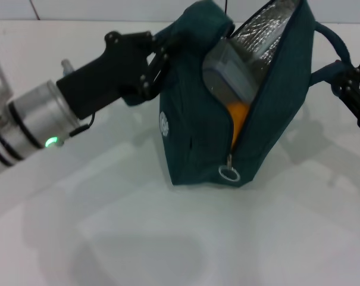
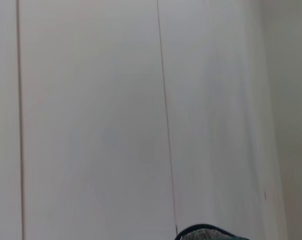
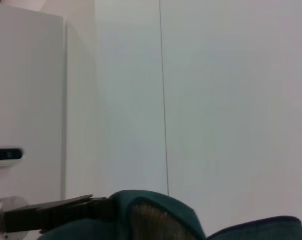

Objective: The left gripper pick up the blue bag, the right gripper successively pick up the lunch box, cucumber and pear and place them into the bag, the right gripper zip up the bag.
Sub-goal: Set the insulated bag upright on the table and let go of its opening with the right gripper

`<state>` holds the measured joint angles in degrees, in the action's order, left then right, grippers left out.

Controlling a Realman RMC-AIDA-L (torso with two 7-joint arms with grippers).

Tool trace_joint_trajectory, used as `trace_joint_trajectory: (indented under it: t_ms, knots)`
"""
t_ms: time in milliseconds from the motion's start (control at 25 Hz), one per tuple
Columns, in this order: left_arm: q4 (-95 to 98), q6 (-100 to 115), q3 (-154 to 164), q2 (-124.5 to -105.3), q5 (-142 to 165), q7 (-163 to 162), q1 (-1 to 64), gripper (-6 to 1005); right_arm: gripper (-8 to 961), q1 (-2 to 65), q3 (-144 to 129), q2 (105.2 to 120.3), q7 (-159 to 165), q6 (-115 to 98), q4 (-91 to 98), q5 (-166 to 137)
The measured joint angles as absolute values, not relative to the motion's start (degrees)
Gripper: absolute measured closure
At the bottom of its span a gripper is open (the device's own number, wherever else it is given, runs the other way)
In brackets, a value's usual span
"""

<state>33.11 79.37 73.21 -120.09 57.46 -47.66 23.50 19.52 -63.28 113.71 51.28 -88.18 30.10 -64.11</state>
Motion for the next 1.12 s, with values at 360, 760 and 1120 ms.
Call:
trace_joint_trajectory:
  t_ms: [360,760,1120]
  knots:
    - [19.52,87.72,73.34,-120.36,54.66,-37.45,24.21,955,879,21.42,-64.01,114.46,51.54,-89.36,29.28,-66.11]
    - [15.09,89.75,73.39,-120.69,51.26,-31.10,25.05,955,881,24.48,-63.55,114.71,52.30,-87.25,25.38,-66.36]
    - [10.44,90.98,74.54,-120.76,49.94,-24.89,28.05,955,825,24.33,-63.82,113.21,53.84,-86.53,25.39,-66.36]
